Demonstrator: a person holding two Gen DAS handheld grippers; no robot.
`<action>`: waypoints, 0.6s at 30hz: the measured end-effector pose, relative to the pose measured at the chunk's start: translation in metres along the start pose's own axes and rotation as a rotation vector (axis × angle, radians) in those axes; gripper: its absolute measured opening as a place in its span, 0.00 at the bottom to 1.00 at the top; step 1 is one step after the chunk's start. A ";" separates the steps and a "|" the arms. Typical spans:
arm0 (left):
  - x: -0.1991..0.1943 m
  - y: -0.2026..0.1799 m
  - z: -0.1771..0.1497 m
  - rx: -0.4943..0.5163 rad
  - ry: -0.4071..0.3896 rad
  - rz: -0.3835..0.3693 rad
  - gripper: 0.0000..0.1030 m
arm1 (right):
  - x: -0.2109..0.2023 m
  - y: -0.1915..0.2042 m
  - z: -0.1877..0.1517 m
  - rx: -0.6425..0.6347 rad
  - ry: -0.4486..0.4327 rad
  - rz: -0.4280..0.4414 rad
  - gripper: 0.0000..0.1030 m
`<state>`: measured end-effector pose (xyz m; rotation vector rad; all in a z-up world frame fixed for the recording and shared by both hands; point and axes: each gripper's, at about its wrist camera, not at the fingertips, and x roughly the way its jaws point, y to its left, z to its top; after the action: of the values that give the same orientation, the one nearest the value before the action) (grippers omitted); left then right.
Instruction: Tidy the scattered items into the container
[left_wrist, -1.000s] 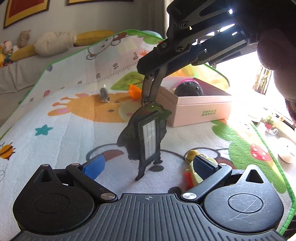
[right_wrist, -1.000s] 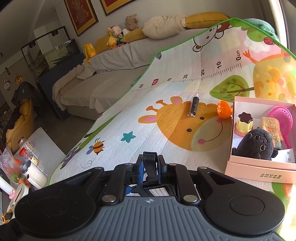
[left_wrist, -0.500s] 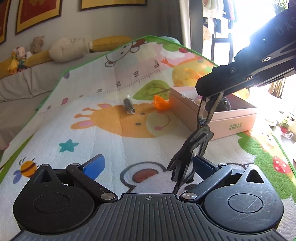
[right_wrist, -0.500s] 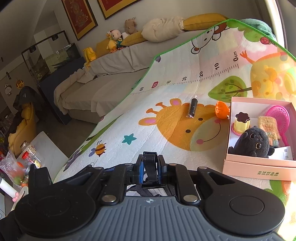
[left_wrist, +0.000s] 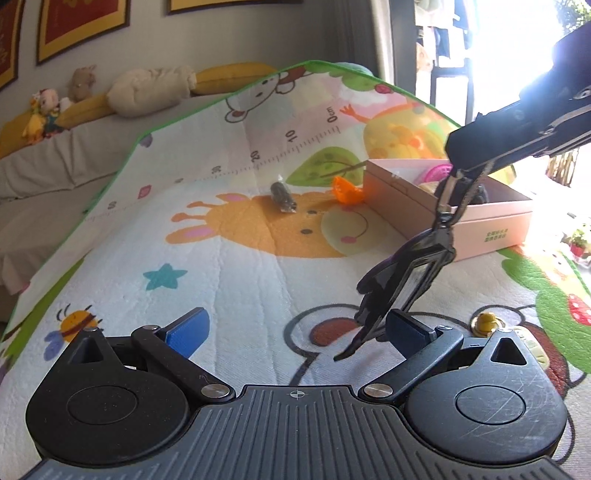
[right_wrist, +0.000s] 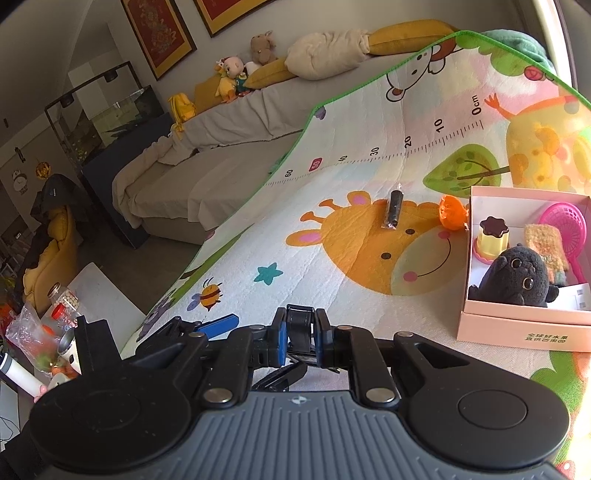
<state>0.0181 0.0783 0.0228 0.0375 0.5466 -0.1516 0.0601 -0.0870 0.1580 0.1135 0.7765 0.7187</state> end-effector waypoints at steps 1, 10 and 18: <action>-0.003 -0.003 -0.002 -0.001 -0.007 -0.045 1.00 | 0.001 0.000 0.000 -0.001 0.002 -0.001 0.13; 0.006 -0.049 0.000 0.089 -0.066 -0.162 0.93 | 0.004 0.001 -0.006 -0.006 0.026 0.014 0.13; 0.003 -0.065 -0.002 0.152 -0.058 -0.175 0.18 | -0.010 -0.017 -0.019 -0.026 0.002 -0.010 0.35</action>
<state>0.0095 0.0140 0.0197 0.1330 0.4792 -0.3640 0.0516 -0.1090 0.1445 0.0851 0.7687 0.7196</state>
